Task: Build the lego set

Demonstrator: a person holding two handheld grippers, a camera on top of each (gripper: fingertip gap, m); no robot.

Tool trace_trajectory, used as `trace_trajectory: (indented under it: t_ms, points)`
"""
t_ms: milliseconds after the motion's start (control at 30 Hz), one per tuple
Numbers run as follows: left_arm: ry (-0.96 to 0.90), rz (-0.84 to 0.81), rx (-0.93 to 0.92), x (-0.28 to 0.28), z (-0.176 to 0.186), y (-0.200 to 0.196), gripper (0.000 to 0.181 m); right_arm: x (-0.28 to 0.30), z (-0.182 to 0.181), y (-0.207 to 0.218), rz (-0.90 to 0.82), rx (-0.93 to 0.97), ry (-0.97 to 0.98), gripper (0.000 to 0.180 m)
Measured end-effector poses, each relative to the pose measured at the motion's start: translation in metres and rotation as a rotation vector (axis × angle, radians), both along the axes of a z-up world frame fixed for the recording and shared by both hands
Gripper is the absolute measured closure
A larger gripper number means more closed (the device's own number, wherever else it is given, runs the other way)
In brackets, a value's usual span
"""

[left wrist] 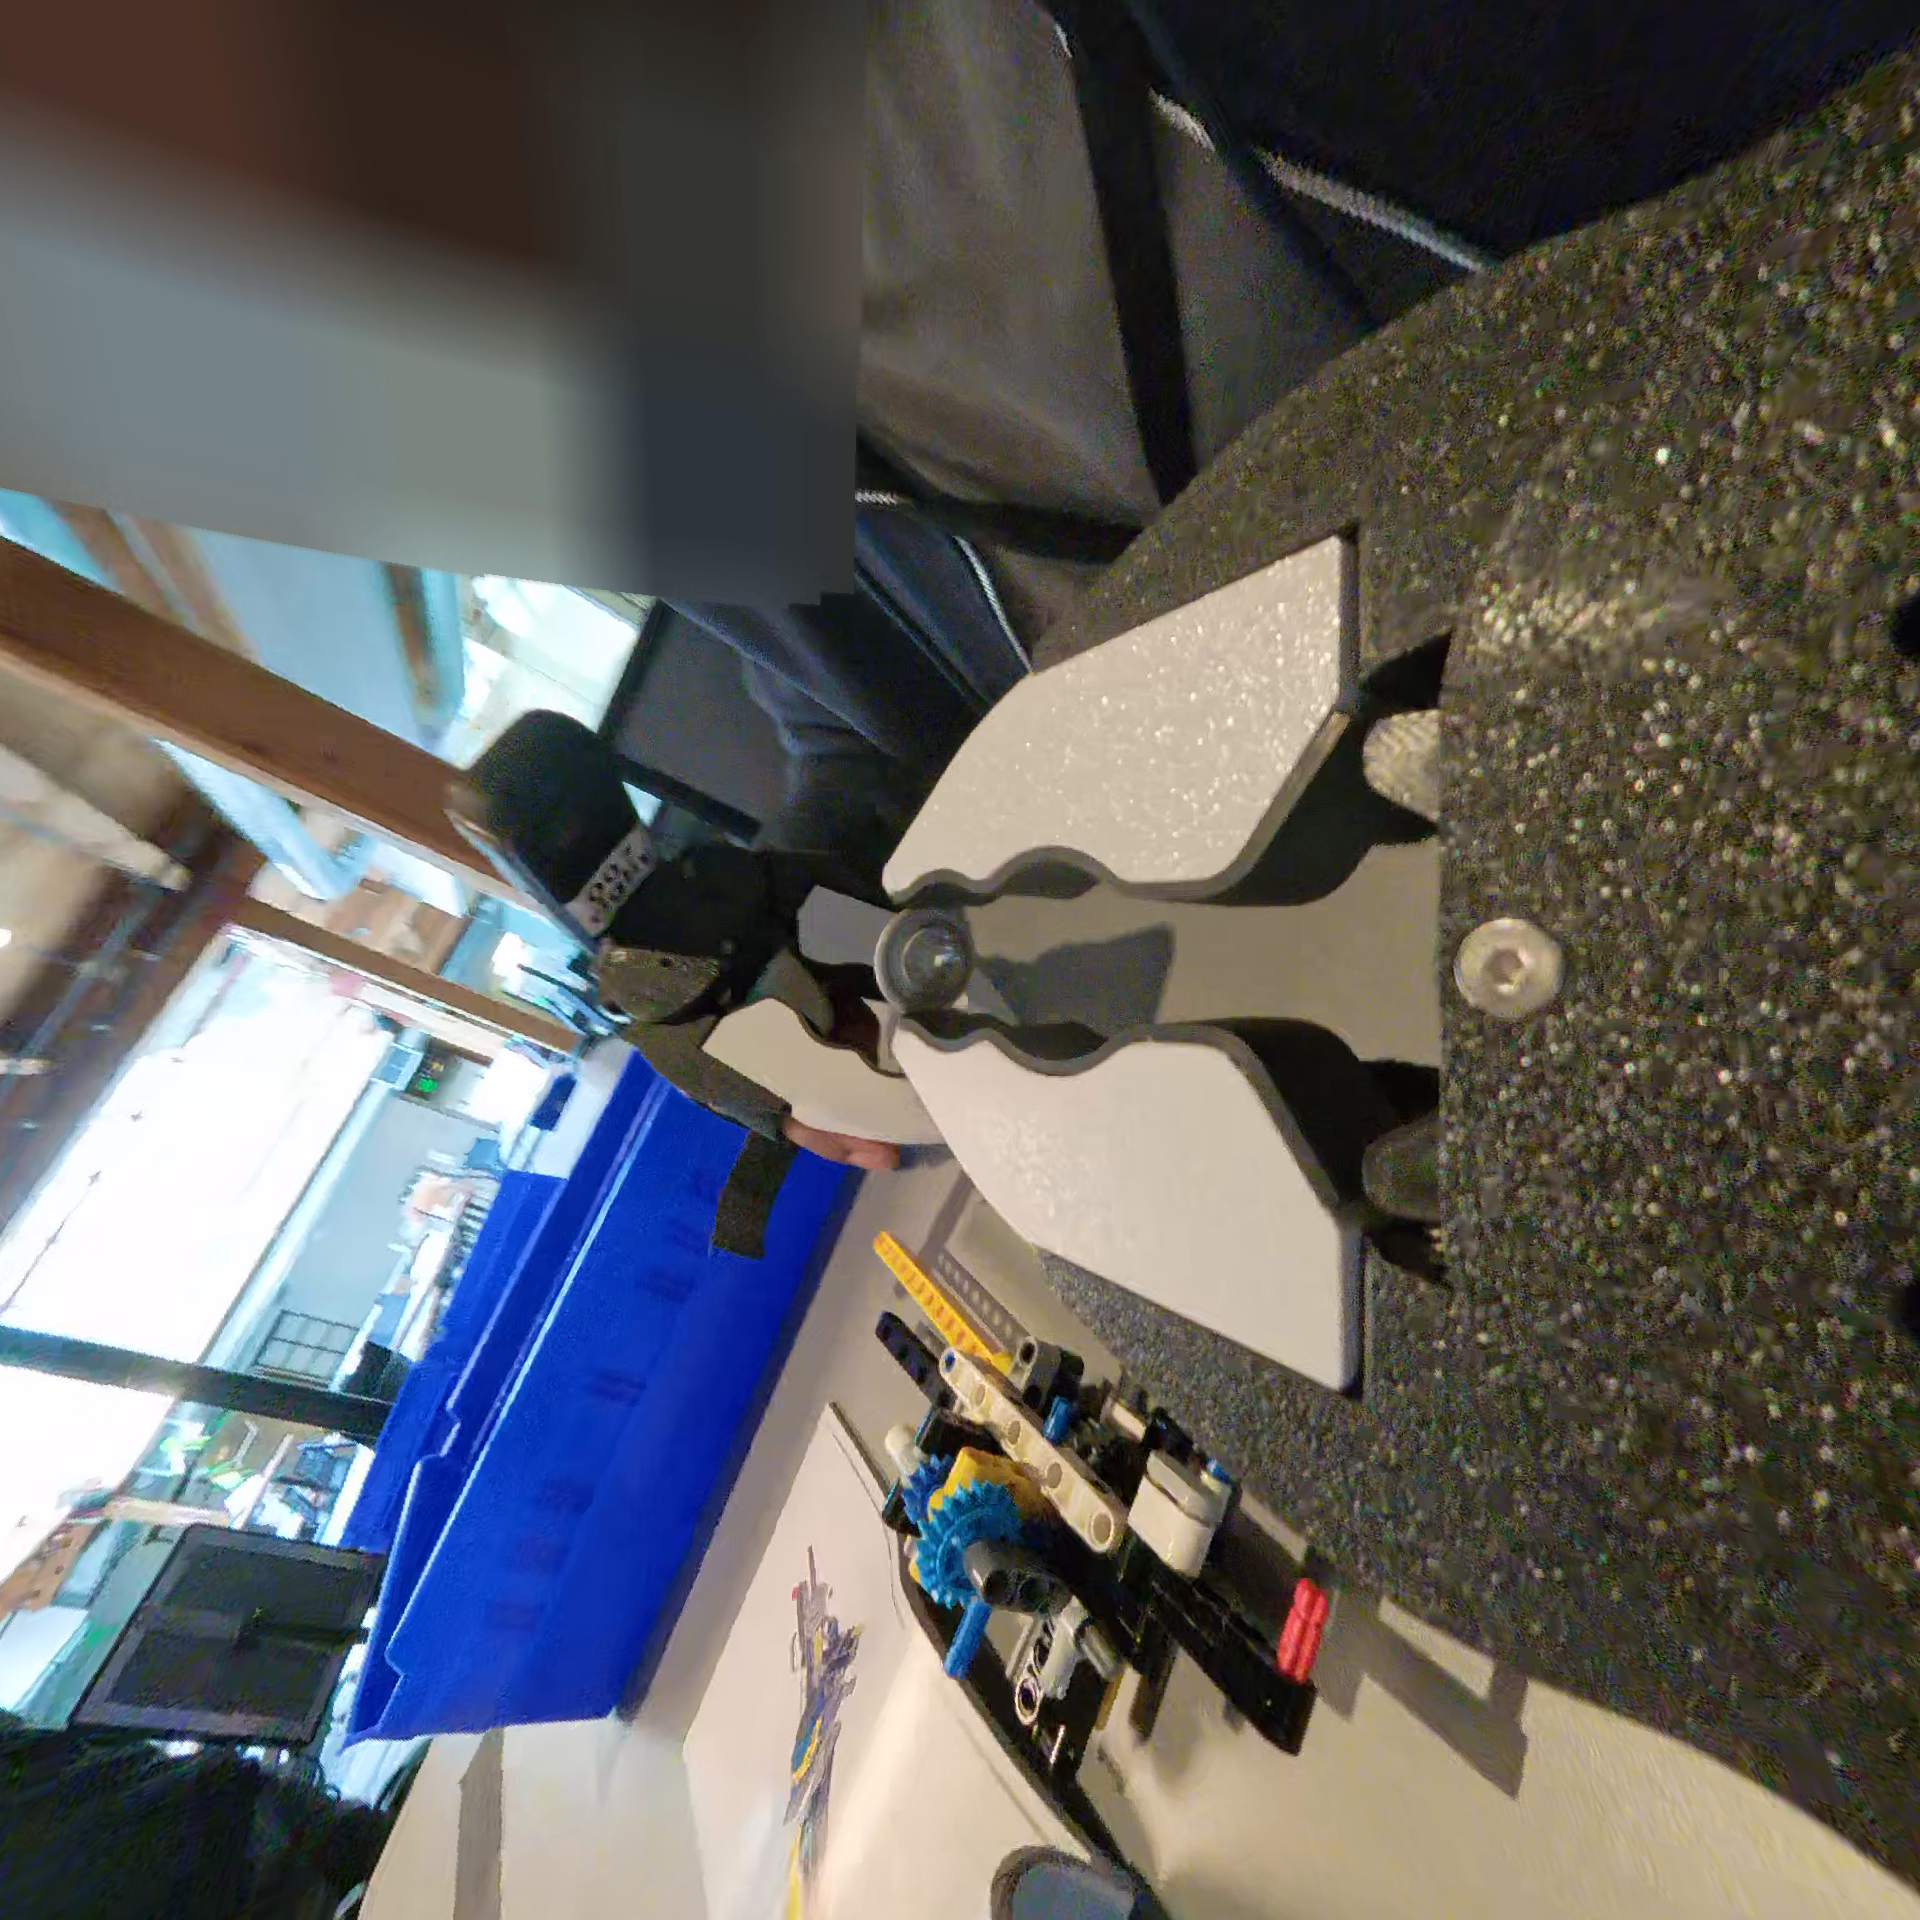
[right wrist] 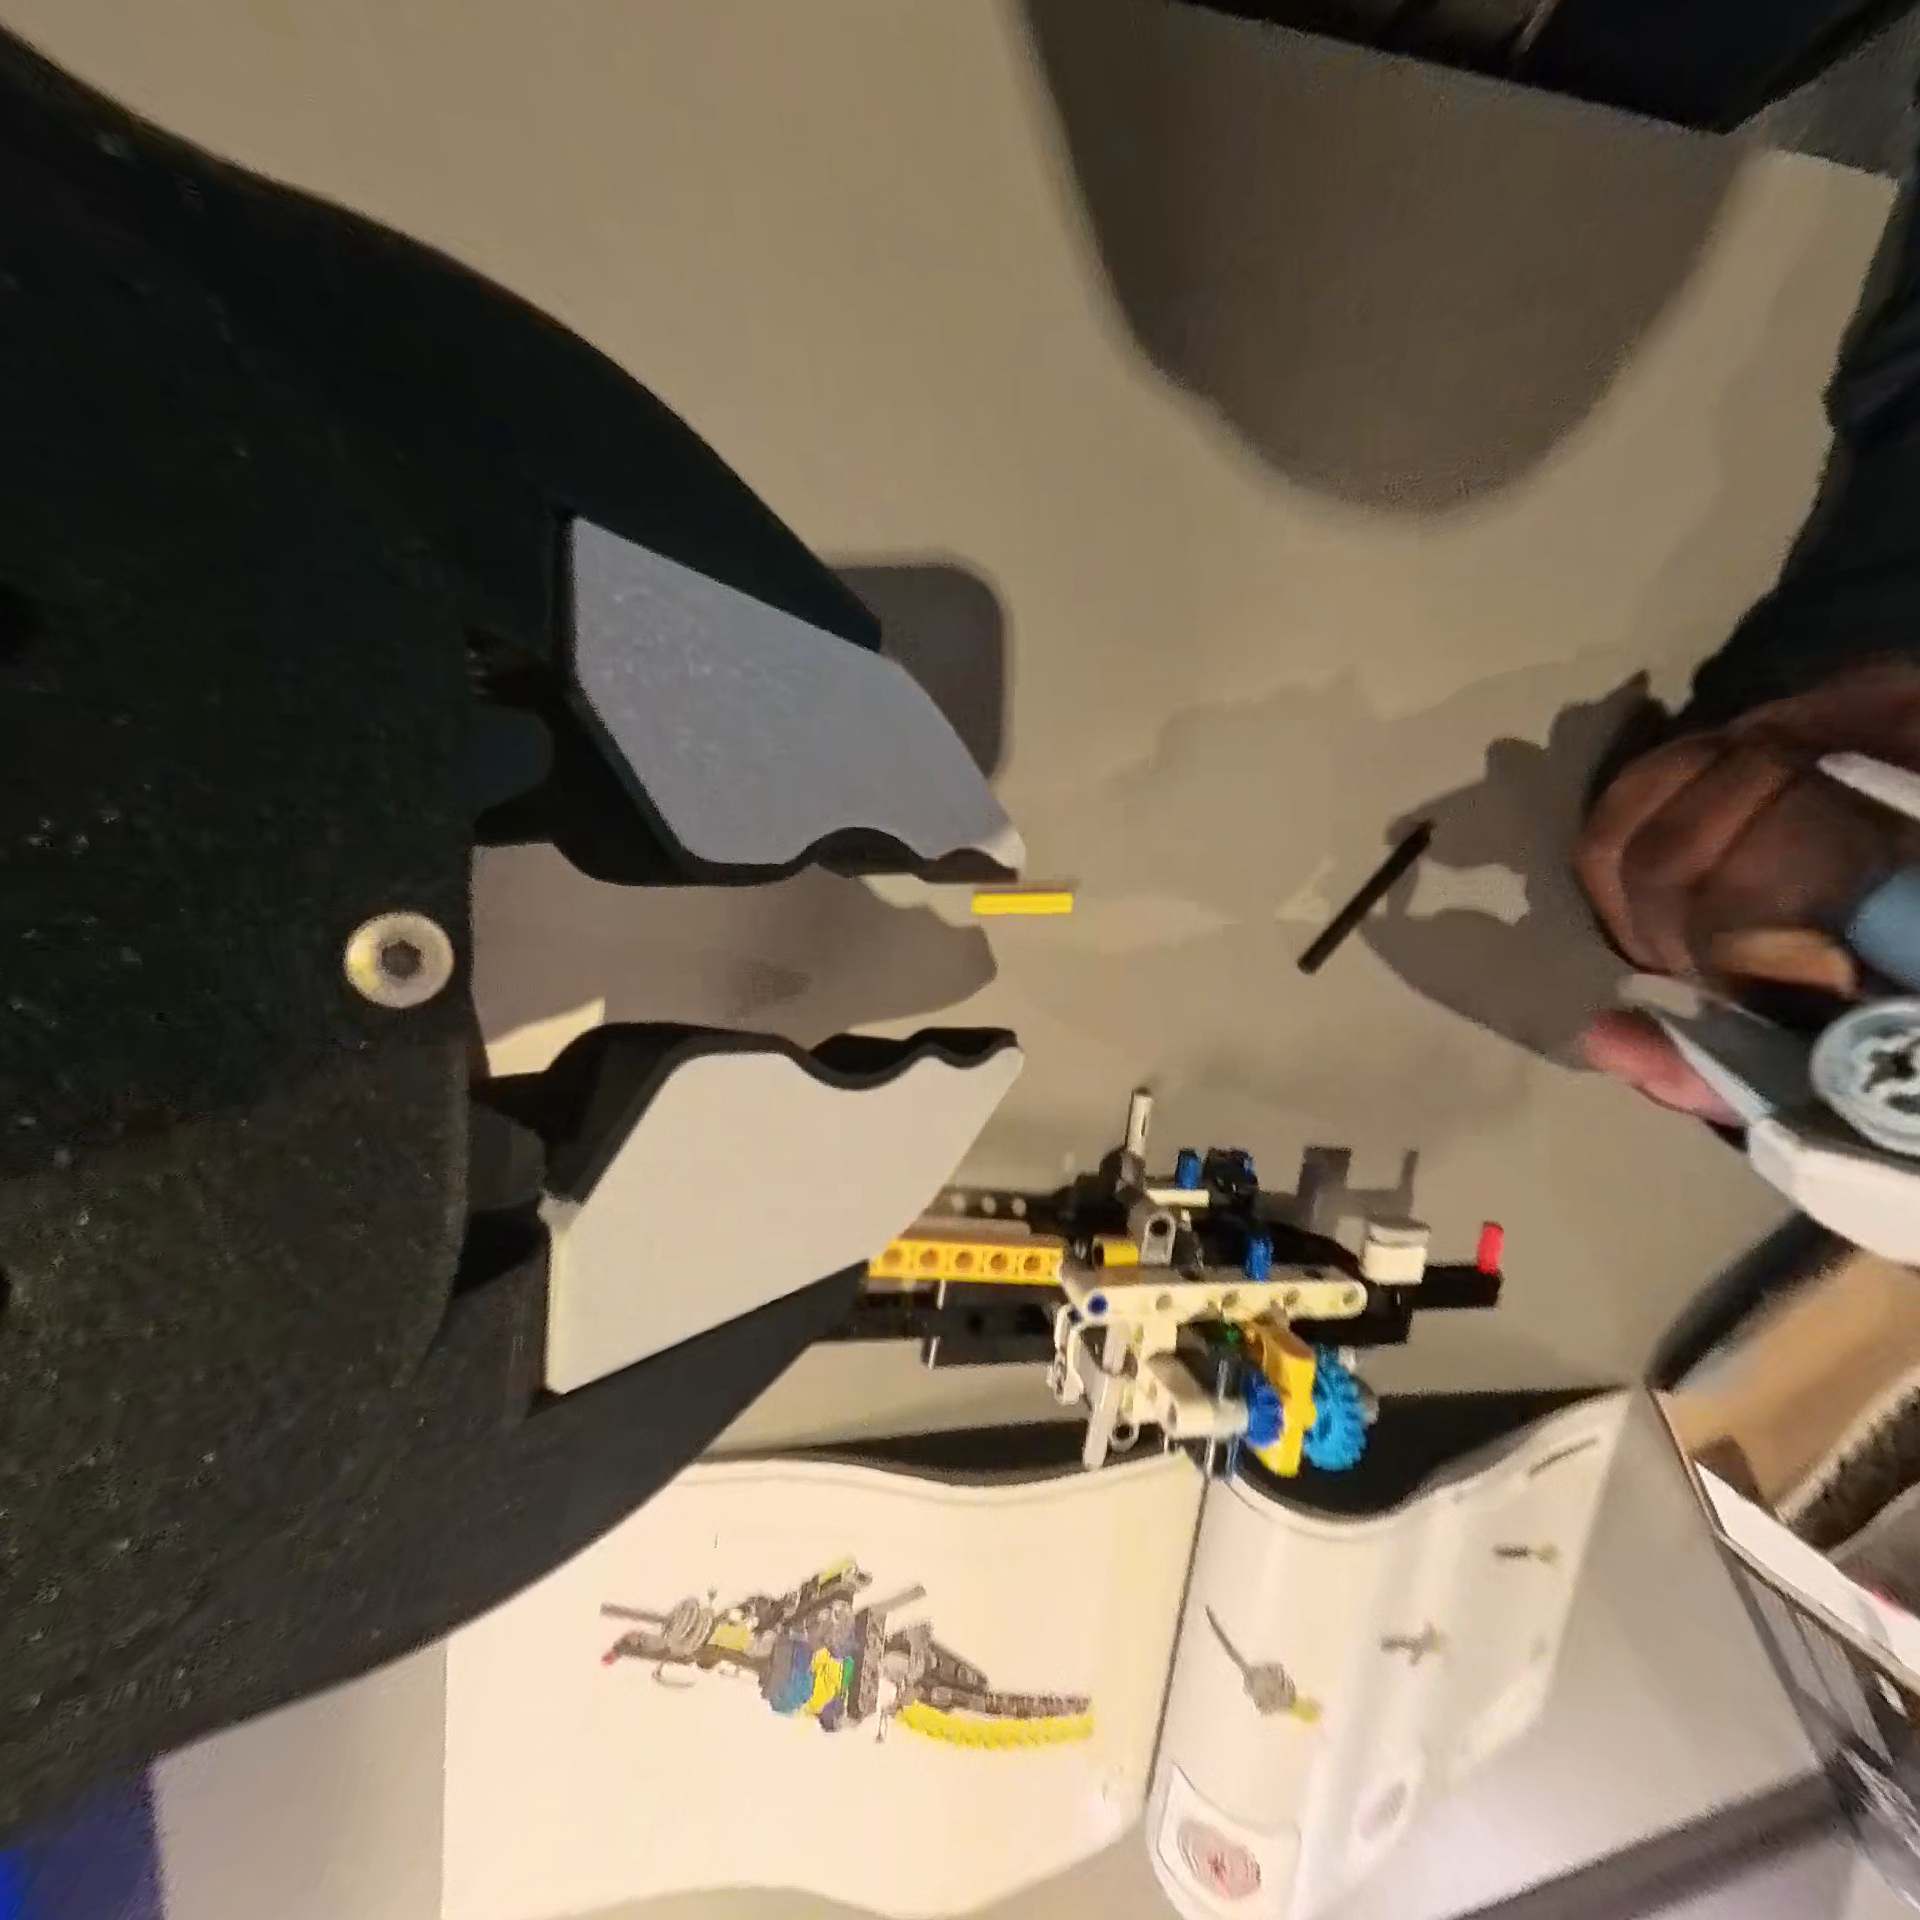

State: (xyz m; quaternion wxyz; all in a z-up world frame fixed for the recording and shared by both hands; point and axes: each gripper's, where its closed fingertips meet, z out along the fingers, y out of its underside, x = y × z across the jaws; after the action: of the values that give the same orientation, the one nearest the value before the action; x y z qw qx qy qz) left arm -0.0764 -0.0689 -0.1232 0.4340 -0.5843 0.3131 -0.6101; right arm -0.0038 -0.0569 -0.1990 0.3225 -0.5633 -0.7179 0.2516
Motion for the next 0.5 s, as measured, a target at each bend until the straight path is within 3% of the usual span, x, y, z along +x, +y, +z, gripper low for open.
trace_trajectory:
  t_ms: [167, 500]
  points:
    - [0.145, 0.013, 0.086, 0.007, -0.015, -0.004, 0.161, -0.006, -0.019, -0.003, -0.015, -0.033, -0.075, 0.157]
    - [0.261, 0.011, 0.164, 0.015, -0.029, -0.009, 0.161, -0.012, -0.041, -0.007, -0.055, -0.135, -0.173, 0.164]
